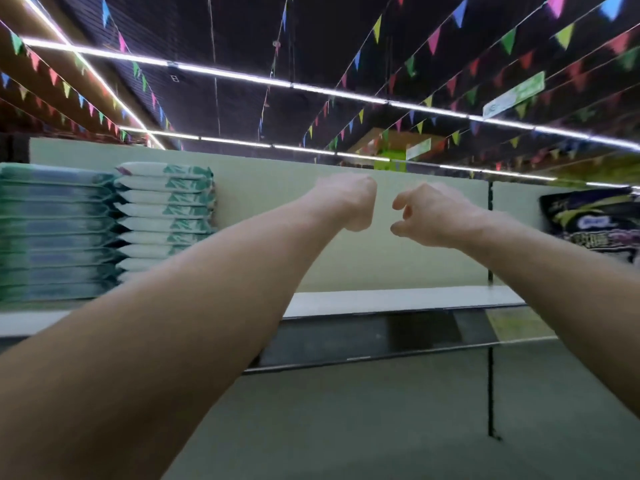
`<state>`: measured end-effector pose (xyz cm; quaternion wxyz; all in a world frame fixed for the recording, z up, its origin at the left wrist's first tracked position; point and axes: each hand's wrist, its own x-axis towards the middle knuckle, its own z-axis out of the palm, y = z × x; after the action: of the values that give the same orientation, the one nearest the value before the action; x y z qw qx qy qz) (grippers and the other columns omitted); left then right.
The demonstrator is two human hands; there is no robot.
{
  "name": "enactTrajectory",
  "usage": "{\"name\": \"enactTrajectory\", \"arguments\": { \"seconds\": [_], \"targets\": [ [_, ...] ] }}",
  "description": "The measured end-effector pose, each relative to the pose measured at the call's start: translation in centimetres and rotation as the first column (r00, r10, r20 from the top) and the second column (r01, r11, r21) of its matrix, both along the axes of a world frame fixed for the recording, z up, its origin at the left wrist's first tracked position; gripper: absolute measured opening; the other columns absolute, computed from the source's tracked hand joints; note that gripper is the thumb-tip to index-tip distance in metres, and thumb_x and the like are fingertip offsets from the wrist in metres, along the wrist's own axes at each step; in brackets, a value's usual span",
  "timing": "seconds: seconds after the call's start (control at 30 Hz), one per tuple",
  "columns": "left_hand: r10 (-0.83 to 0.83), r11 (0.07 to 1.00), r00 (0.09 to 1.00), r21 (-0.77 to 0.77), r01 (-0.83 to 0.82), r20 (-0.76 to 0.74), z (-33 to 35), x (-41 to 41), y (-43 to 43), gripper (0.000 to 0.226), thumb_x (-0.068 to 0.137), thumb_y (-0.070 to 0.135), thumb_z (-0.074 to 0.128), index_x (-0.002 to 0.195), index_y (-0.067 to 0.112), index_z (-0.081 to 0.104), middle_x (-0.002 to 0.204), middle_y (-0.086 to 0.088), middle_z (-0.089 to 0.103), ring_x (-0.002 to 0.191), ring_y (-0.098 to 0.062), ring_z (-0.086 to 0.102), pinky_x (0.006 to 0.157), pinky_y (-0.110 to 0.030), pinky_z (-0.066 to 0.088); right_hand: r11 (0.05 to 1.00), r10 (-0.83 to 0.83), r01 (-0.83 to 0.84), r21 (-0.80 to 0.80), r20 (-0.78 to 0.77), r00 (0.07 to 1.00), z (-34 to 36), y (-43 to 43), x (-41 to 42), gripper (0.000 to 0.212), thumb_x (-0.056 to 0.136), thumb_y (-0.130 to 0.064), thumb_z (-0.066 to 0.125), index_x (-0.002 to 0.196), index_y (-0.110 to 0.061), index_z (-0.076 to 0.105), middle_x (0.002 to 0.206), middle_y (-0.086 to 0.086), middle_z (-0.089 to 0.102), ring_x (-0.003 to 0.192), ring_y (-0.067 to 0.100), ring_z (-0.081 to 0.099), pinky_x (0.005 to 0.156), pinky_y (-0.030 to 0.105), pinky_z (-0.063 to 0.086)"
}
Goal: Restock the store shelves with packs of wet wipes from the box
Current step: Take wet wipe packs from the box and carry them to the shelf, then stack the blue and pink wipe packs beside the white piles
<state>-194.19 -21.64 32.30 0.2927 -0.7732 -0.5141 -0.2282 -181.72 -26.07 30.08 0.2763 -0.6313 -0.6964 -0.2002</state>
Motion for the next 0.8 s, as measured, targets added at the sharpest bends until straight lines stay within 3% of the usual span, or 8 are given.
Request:
{"name": "enactTrajectory", "arguments": {
  "seconds": [0.27, 0.57, 0.8],
  "targets": [
    [-0.138, 0.990, 0.990, -0.043, 0.138, -0.001, -1.1, 1.8, -0.5, 0.046, 0.089, 0.011, 0.055, 0.134, 0.014, 0.050, 0.129, -0.005, 0.057, 0.114, -0.026, 0.056, 0.093, -0.036, 0.050, 0.988, -0.151, 0.151, -0.017, 0.000, 0.989, -0.9, -2.6, 1.2, 0.044, 0.093, -0.028, 0.059, 0.135, -0.016, 0.051, 0.128, 0.006, 0.057, 0.115, 0.024, 0.054, 0.098, 0.034, 0.044],
    [-0.305, 0.951, 0.952, -0.051, 0.305, -0.007, -2.9, 2.2, -3.7, 0.042, 0.092, 0.013, 0.055, 0.133, 0.016, 0.051, 0.127, -0.003, 0.059, 0.109, -0.023, 0.058, 0.085, -0.032, 0.051, 0.950, -0.312, 0.311, -0.027, -0.008, 0.950, -2.4, -7.0, 0.2, 0.042, 0.092, -0.026, 0.058, 0.133, -0.017, 0.052, 0.127, 0.004, 0.057, 0.114, 0.024, 0.054, 0.095, 0.034, 0.045],
    [-0.445, 0.893, 0.895, -0.082, 0.442, -0.028, -4.3, 3.0, -7.2, 0.040, 0.089, 0.012, 0.057, 0.129, 0.015, 0.054, 0.121, -0.003, 0.062, 0.102, -0.021, 0.061, 0.076, -0.029, 0.051, 0.894, -0.448, 0.448, -0.018, -0.012, 0.894, -3.5, -12.1, 0.2, 0.032, 0.090, -0.027, 0.062, 0.120, -0.017, 0.060, 0.113, 0.003, 0.062, 0.100, 0.024, 0.059, 0.080, 0.033, 0.049]
  ]
}}
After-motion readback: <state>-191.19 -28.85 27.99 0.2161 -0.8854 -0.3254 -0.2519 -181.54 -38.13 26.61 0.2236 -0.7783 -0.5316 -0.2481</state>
